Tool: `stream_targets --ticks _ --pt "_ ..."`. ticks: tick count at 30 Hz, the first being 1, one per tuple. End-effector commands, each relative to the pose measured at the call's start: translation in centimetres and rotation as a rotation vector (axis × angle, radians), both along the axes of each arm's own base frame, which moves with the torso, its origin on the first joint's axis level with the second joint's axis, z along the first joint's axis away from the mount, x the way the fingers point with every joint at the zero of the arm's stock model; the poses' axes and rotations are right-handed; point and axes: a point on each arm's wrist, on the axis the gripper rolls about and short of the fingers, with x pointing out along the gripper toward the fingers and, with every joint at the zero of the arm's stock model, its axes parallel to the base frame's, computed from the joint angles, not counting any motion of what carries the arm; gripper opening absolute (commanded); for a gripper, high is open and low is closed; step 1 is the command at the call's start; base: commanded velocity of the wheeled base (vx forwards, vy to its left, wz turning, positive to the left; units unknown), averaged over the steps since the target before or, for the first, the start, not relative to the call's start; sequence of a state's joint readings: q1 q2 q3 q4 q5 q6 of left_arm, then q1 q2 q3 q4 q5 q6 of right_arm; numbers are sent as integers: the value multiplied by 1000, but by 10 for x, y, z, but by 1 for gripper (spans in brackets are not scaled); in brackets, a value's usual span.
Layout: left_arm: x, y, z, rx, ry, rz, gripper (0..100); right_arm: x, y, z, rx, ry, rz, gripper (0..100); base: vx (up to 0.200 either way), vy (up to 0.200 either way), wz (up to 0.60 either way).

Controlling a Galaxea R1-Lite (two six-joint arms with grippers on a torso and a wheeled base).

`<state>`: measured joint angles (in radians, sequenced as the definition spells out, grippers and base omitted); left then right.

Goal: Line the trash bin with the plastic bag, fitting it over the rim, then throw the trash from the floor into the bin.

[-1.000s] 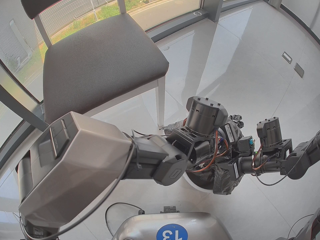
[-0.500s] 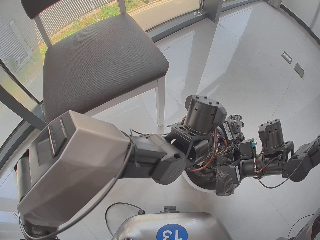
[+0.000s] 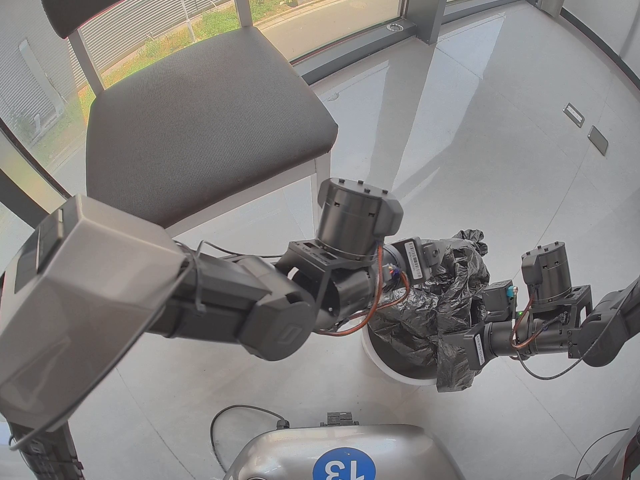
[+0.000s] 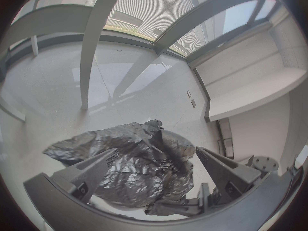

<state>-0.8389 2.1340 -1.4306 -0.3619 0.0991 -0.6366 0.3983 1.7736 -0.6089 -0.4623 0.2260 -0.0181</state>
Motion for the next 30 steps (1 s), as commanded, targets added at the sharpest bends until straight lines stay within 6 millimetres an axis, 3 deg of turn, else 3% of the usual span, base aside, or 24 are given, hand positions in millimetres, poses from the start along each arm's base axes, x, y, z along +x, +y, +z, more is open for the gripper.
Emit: stream_targets --ticks 1,19,20,30 --pt "-11 21 18 37 -54 -8 100 -5 -2 2 -1 -4 2 0 0 0 0" --pt "-20 28 13 153 -103 -58 100 -11 -1 1 -9 -2 12 0 0 0 0" --pt "-20 28 13 154 -102 -58 0 -11 -1 1 -10 -3 13 0 0 0 0" --pt "-28 41 5 221 -97 -72 0 -13 -2 6 -4 -20 14 0 0 0 0"
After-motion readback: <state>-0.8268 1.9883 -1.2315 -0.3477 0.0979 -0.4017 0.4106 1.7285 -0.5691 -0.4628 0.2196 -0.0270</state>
